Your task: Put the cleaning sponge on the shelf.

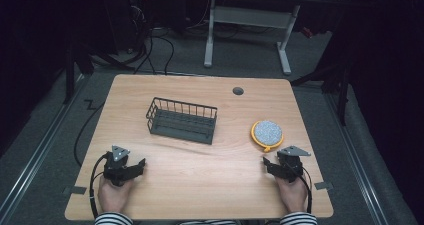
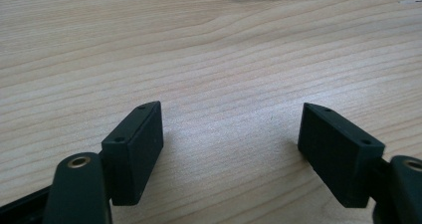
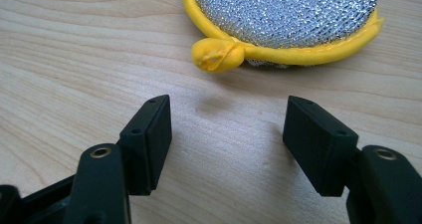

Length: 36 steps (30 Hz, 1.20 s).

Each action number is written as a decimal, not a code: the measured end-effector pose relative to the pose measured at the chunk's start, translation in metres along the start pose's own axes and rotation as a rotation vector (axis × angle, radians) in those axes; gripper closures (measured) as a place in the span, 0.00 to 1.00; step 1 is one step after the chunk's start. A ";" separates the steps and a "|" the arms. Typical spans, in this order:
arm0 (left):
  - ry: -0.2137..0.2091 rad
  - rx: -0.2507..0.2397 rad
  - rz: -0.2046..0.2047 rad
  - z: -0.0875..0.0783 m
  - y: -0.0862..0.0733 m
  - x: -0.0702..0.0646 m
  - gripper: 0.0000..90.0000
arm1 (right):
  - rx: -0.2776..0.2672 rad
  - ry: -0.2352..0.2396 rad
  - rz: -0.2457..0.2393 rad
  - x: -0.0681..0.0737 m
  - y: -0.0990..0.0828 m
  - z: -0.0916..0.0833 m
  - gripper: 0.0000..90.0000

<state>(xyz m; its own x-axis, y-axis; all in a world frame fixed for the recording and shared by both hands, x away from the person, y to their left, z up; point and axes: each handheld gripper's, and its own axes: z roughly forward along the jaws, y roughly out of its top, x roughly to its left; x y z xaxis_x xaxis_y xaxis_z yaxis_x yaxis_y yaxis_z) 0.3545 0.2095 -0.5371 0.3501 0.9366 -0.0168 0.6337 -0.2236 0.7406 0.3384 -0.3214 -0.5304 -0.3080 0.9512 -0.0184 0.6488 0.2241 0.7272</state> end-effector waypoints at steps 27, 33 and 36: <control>-0.015 0.000 0.015 0.001 0.001 0.002 0.30 | -0.006 0.027 -0.011 0.000 0.000 -0.001 0.46; -0.049 0.021 -0.006 0.001 0.006 0.005 0.28 | -0.063 0.025 0.027 -0.001 0.003 -0.014 0.61; -0.059 0.021 -0.015 0.001 0.008 0.006 0.28 | -0.082 0.042 0.033 -0.001 0.007 -0.020 0.63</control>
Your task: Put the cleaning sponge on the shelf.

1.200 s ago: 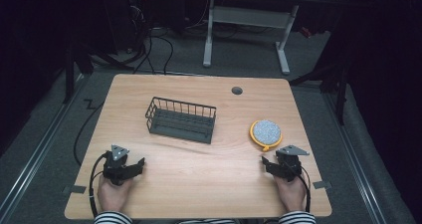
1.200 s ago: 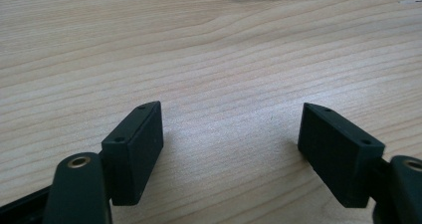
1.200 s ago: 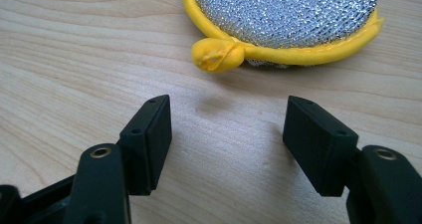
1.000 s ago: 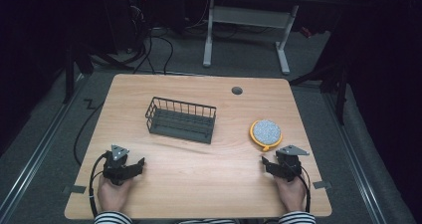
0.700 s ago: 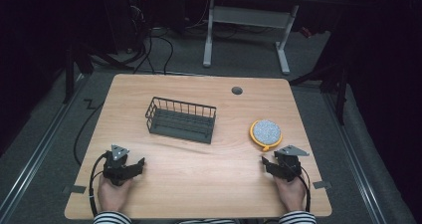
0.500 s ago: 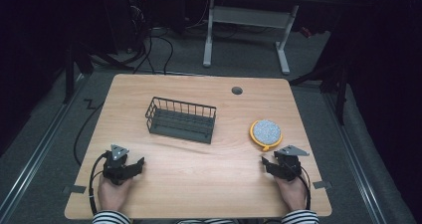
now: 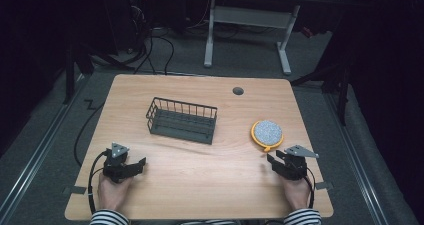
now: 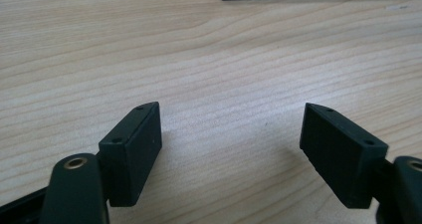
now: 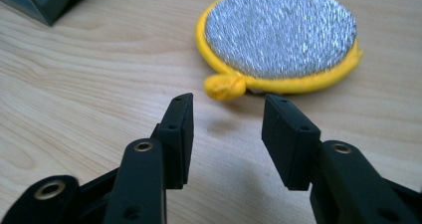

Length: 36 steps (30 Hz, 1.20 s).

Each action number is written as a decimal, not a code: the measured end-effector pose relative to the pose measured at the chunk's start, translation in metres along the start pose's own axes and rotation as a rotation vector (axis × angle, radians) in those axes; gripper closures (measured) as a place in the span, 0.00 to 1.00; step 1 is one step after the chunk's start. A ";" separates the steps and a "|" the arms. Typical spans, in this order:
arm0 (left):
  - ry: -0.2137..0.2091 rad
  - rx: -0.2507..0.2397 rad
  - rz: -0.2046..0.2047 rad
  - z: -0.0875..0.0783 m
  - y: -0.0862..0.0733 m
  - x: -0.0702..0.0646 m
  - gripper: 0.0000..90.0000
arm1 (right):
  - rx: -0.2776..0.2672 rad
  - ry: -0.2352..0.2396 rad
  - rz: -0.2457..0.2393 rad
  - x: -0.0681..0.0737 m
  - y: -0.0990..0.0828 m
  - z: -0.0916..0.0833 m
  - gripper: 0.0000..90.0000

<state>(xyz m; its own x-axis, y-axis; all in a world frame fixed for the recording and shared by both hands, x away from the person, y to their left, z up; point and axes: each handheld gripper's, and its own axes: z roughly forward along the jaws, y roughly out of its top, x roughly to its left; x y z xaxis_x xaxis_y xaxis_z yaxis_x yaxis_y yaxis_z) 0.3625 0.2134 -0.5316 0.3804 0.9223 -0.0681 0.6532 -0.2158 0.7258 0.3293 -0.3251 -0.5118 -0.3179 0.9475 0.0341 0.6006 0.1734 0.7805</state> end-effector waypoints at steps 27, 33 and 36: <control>-0.109 -0.099 -0.030 -0.024 0.105 0.014 0.33 | -0.031 0.243 -0.046 0.034 0.116 0.040 0.64; -0.097 -0.140 -0.041 -0.019 0.121 0.017 0.40 | -0.030 0.285 -0.055 0.049 0.146 0.057 0.65; -0.087 -0.136 -0.065 -0.012 0.127 0.021 0.43 | -0.006 0.282 -0.086 0.061 0.160 0.069 0.63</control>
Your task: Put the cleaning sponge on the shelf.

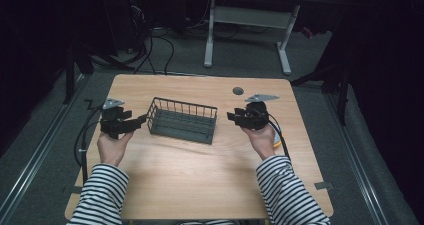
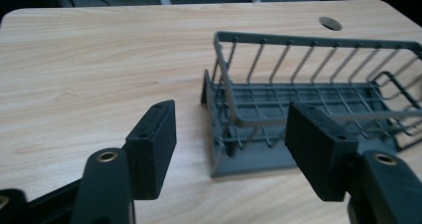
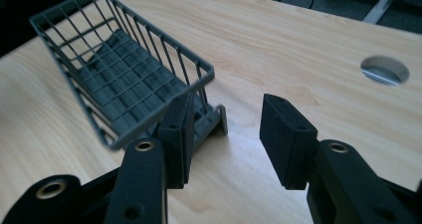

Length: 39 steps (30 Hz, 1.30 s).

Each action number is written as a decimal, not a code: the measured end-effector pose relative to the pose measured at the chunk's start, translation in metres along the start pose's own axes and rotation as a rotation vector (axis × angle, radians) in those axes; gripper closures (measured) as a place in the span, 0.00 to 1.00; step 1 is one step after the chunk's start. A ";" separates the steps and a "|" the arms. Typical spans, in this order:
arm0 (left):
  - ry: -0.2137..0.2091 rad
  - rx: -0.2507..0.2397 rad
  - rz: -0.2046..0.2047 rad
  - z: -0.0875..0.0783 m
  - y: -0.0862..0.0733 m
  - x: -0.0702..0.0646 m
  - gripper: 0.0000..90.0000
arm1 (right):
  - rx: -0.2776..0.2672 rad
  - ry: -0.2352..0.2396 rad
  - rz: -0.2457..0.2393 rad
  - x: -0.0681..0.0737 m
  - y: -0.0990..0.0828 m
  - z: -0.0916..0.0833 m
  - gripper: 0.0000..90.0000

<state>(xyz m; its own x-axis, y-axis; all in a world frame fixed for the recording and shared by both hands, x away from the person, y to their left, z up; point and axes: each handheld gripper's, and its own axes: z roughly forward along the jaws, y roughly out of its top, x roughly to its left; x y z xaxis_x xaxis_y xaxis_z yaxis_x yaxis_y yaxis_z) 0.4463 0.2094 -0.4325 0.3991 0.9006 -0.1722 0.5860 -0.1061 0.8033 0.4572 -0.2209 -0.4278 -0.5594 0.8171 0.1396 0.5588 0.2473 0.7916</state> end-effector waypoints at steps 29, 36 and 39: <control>-0.029 0.064 -0.018 0.041 0.009 -0.004 0.79 | 0.120 0.034 -0.022 0.010 0.032 0.062 0.81; -0.035 0.080 -0.005 0.043 0.007 -0.006 0.91 | 0.127 0.028 -0.036 0.010 0.032 0.061 0.82; -0.040 0.083 -0.004 0.043 0.007 -0.008 0.92 | 0.130 0.022 -0.045 0.011 0.031 0.058 0.82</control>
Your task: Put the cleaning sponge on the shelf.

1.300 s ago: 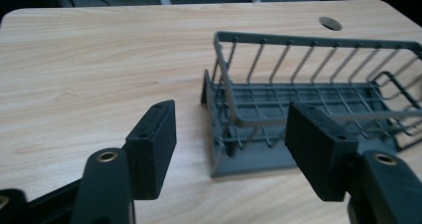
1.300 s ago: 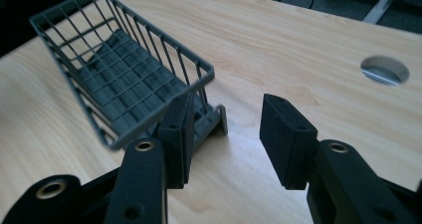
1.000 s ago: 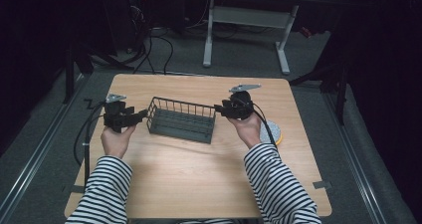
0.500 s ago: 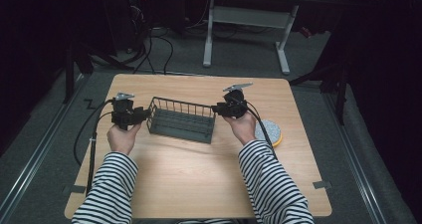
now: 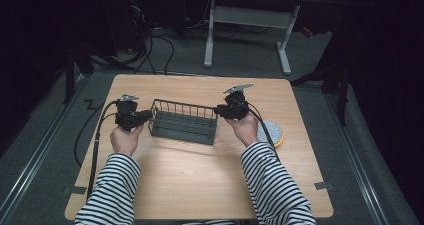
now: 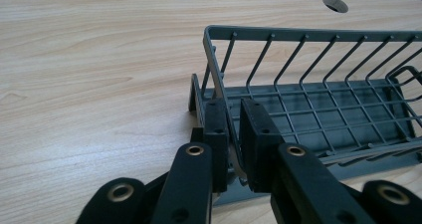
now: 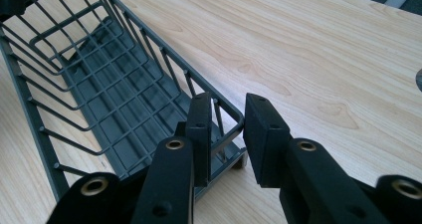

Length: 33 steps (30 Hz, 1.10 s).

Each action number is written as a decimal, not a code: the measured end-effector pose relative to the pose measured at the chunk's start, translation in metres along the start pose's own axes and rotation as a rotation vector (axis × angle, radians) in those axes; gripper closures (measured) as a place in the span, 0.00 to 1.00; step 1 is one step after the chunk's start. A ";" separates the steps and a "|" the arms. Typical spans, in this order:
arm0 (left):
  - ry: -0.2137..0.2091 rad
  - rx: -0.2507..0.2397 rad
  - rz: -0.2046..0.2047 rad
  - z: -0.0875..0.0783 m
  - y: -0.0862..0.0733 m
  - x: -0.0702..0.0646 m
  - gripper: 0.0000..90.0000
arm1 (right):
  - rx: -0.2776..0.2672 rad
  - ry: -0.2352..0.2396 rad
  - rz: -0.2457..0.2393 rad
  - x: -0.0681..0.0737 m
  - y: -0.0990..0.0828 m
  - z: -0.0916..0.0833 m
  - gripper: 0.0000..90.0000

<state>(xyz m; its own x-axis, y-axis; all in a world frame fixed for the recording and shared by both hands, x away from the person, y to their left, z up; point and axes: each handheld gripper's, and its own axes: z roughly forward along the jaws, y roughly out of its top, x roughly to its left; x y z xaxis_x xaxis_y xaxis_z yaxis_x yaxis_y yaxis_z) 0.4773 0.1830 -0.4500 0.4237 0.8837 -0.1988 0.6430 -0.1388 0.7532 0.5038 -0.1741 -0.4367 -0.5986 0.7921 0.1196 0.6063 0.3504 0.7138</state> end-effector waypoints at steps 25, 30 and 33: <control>-0.078 0.029 0.100 -0.001 -0.011 -0.046 0.93 | 0.008 0.000 -0.047 0.002 -0.051 -0.052 0.84; -0.099 0.037 0.119 -0.002 -0.014 -0.057 0.93 | 0.008 0.001 -0.060 0.002 -0.062 -0.064 0.83; -0.100 0.036 0.135 -0.002 -0.015 -0.062 0.92 | 0.011 -0.001 -0.056 0.002 -0.068 -0.071 0.83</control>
<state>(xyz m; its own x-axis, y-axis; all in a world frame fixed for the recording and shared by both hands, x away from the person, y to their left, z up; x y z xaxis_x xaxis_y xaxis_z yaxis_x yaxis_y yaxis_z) 0.4400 0.1309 -0.4477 0.5678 0.8073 -0.1605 0.5976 -0.2702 0.7549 0.4241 -0.2317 -0.4359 -0.6313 0.7715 0.0787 0.5777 0.4001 0.7114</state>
